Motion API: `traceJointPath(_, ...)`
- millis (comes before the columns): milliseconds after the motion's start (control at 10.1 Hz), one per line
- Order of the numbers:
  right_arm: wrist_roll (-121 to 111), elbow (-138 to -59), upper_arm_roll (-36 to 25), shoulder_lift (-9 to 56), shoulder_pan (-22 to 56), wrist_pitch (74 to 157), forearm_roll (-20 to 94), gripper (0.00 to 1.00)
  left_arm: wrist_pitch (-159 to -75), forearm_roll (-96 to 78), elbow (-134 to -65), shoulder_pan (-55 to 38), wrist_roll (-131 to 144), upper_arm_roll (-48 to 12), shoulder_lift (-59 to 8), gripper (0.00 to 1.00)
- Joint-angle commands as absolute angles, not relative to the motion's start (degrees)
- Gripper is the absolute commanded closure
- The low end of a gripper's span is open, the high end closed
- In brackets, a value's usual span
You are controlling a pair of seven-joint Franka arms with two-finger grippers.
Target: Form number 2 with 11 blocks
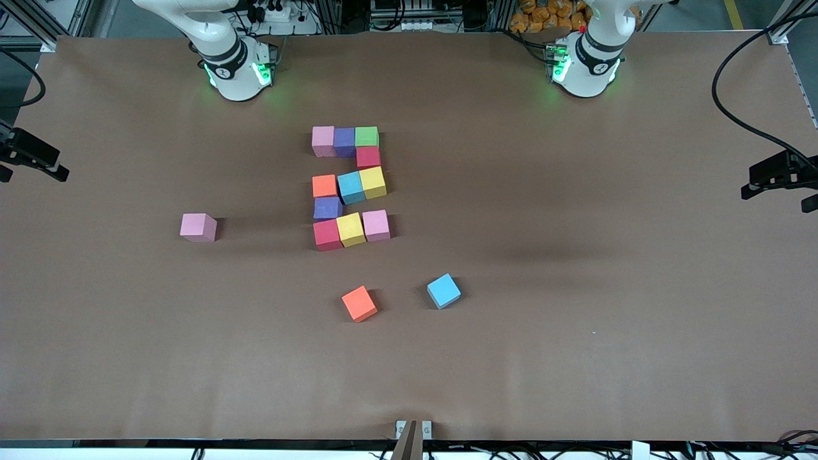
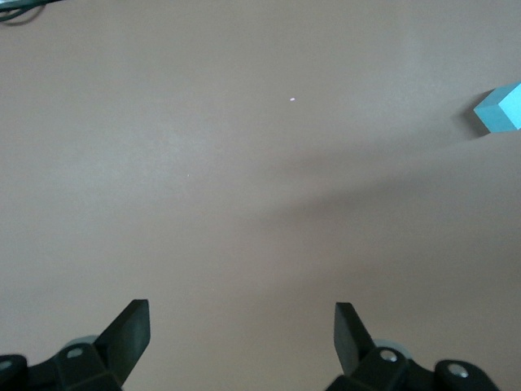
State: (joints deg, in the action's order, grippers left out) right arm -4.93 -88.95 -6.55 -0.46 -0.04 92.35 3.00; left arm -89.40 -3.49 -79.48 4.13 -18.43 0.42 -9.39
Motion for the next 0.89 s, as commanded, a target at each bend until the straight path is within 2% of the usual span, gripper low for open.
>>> traceJointPath(0,-4.1,-89.3,-6.5,-1.3,0.1,92.3,2.9,0.0,-89.3,-3.7,-80.9,2.1,-19.1,0.4,-7.2,0.0)
traceJointPath(197,-4.1,-89.3,-6.6,-1.3,0.1,92.3,2.8,0.0,-88.7,0.3,-80.9,-1.1,-4.8,-0.2,-5.0,0.0)
traceJointPath(789,-4.1,-89.3,-6.6,-1.3,0.1,92.3,2.8,0.0,-85.6,1.3,-80.9,-1.7,-4.0,-0.3,-2.5,0.0)
